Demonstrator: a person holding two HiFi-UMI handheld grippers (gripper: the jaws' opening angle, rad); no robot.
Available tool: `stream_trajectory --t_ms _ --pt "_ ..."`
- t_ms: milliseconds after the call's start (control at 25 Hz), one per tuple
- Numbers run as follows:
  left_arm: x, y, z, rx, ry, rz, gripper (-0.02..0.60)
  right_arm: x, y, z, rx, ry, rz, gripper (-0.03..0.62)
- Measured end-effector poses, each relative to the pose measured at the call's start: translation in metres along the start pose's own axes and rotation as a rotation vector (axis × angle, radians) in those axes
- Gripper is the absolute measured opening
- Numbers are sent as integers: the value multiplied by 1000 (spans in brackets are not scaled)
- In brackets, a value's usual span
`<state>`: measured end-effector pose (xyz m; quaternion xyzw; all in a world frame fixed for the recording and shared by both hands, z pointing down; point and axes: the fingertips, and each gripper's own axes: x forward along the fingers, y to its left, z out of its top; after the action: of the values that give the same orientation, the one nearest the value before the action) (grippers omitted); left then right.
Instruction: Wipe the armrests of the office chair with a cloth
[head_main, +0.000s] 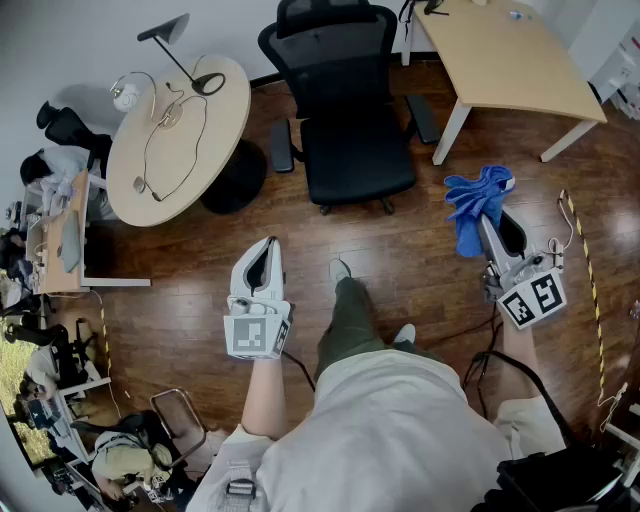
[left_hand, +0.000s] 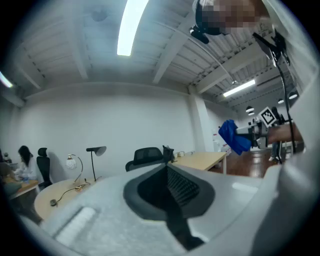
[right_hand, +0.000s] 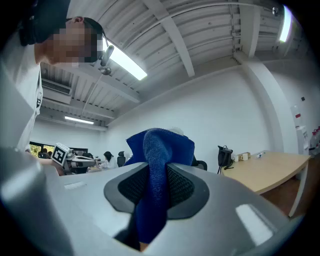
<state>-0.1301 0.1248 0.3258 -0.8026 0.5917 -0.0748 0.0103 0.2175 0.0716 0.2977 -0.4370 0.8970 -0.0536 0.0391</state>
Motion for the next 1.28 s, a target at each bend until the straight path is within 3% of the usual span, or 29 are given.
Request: stream_trajectory --t_ms 320,520,680,800,920,1120,1280 --pt "131 130 -19 -7 0 -10 0 184 -13 -32 16 92 21 97" --pt "200 179 -50 -28 29 2 0 302 -8 -74 42 186 151 97" --pt "248 207 -129 -20 90 42 0 388 0 -150 35 273 302 97" --pt "256 211 -186 -35 150 95 0 431 11 -216 61 331 373 97" --pt "257 218 -202 -115 117 126 0 490 48 -284 49 426 450 97" --pt "231 219 -251 -110 184 123 0 594 88 -395 -11 644 532 95" --pt "226 228 -277 -129 235 181 0 618 106 -440 -38 746 561 97"
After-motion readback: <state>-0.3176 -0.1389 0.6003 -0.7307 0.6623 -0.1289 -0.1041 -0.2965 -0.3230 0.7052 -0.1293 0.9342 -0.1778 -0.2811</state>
